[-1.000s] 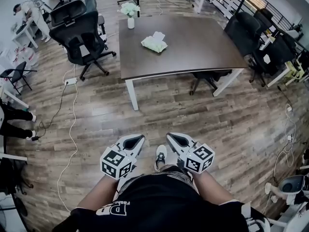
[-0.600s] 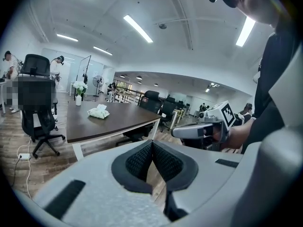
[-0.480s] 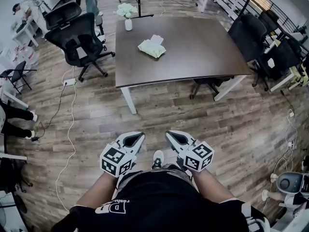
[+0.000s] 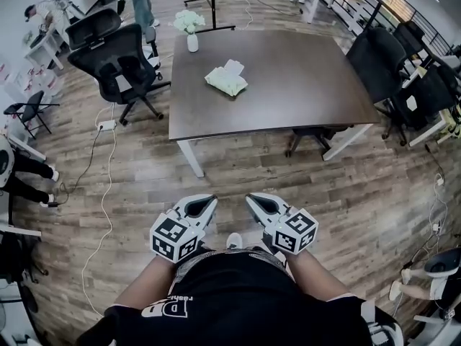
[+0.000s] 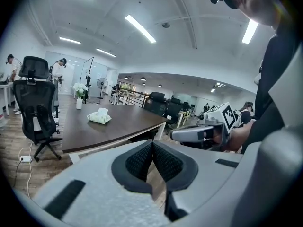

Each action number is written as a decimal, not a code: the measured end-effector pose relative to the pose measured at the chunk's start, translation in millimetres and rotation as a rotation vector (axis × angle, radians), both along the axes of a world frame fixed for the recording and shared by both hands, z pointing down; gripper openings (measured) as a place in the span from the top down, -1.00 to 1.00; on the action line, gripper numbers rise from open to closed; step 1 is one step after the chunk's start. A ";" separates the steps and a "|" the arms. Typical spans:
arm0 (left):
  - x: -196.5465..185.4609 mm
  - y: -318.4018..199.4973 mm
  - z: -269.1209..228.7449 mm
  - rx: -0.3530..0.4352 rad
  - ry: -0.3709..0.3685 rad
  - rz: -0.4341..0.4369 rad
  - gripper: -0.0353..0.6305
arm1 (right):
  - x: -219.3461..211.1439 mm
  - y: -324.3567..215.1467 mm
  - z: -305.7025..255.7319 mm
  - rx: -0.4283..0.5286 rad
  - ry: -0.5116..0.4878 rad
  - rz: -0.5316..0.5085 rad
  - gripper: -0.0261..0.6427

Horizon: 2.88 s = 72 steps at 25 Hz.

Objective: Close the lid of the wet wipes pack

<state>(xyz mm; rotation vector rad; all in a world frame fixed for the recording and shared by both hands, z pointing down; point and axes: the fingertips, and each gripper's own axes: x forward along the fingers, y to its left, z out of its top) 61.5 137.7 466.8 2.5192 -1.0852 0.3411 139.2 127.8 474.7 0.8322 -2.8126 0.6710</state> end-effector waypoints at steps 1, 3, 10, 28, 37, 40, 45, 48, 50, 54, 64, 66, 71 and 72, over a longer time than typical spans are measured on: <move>2.2 -3.3 0.6 -0.002 -0.002 -0.002 0.84 | 1.5 -3.6 1.2 -0.002 -0.001 -0.001 0.92; 4.9 -9.4 3.0 -0.009 -0.006 -0.002 0.84 | 3.1 -9.5 4.4 -0.010 -0.002 -0.003 0.92; 7.3 -28.8 4.8 -0.029 -0.005 -0.024 0.84 | 8.9 -26.5 11.2 -0.036 -0.001 -0.011 0.92; -20.2 -111.1 17.9 -0.040 0.031 -0.020 0.84 | -17.4 -100.8 23.6 -0.045 0.055 -0.016 0.92; -59.2 -181.5 28.1 -0.065 0.013 -0.014 0.84 | -46.7 -172.7 32.4 -0.079 0.080 -0.001 0.92; -74.0 -210.4 25.7 -0.057 0.007 -0.006 0.84 | -59.6 -197.5 32.4 -0.087 0.092 0.006 0.92; -96.0 -257.7 26.5 -0.059 0.001 0.020 0.84 | -80.6 -244.2 32.3 -0.093 0.103 0.030 0.92; -107.4 -283.8 29.6 -0.067 -0.006 0.042 0.84 | -91.8 -269.8 33.6 -0.100 0.109 0.052 0.92; -115.6 -301.0 32.3 -0.073 -0.006 0.054 0.84 | -99.7 -285.6 35.1 -0.105 0.115 0.065 0.92; -129.9 -331.7 34.5 -0.073 -0.008 0.080 0.84 | -113.4 -313.3 38.2 -0.114 0.128 0.088 0.92; -165.1 -392.8 32.4 -0.052 -0.015 0.116 0.84 | -144.9 -372.5 46.4 -0.108 0.150 0.133 0.92; -171.3 -401.6 31.2 -0.044 -0.012 0.124 0.84 | -150.1 -381.4 46.1 -0.103 0.152 0.143 0.92; -179.5 -410.4 38.8 -0.058 -0.006 0.143 0.84 | -152.7 -396.8 45.1 -0.096 0.166 0.174 0.92; -180.1 -410.5 39.3 -0.060 -0.003 0.145 0.84 | -152.0 -397.6 44.3 -0.096 0.169 0.178 0.92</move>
